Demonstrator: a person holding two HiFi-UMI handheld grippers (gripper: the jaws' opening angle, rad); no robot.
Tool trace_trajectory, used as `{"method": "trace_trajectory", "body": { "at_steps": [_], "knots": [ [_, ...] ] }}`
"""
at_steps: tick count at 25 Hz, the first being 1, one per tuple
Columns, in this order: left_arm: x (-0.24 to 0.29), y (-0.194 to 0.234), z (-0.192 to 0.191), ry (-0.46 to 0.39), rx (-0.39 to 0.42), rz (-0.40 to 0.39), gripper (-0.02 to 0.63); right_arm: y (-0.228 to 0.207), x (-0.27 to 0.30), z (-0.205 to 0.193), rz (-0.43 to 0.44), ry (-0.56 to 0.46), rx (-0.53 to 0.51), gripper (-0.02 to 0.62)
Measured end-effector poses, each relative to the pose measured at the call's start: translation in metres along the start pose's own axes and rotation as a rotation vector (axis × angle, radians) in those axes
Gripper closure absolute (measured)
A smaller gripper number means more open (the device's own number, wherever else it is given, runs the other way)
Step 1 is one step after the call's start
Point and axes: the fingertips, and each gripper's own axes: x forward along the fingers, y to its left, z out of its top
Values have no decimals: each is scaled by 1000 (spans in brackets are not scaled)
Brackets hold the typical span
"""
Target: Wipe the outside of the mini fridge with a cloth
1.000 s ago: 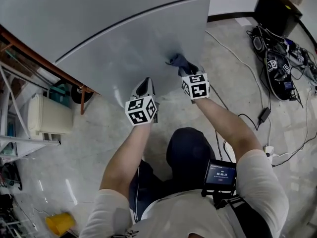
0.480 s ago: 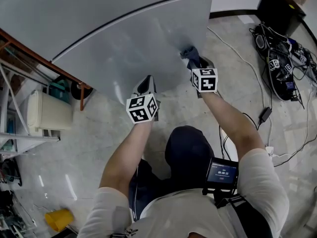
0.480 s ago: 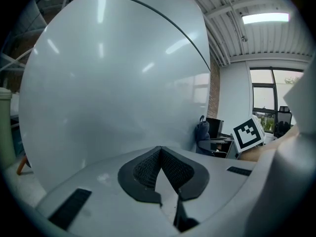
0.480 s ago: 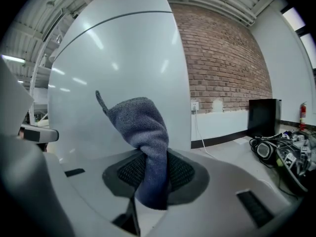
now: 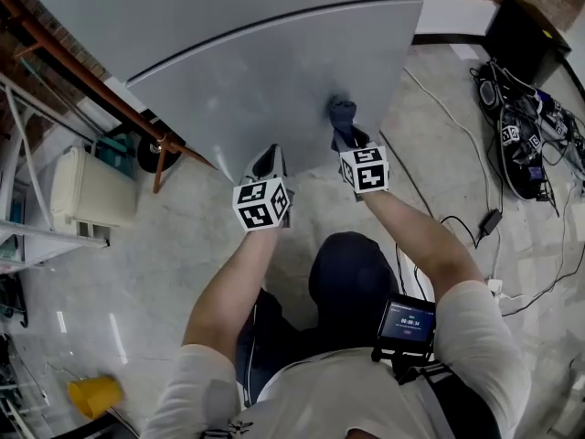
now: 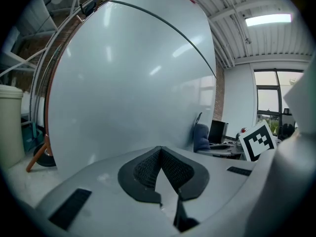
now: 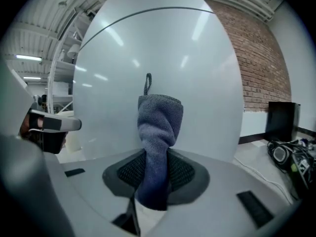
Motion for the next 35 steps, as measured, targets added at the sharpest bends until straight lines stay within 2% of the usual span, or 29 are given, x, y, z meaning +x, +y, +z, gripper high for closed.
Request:
{"method": "trace_trajectory", "body": {
  "at_steps": [9, 21, 27, 35],
  "knots": [
    [-53, 58, -3, -25, -27, 86, 603, 126, 16, 9, 197, -11, -107, 485],
    [-141, 159, -11, -47, -67, 238, 603, 264, 51, 6, 346, 13, -157, 485],
    [-156, 176, -20, -44, -78, 268, 603, 297, 70, -5, 374, 46, -195, 485],
    [-163, 178, -24, -43, -66, 274, 603, 296, 82, -8, 365, 51, -218, 485]
  ]
}}
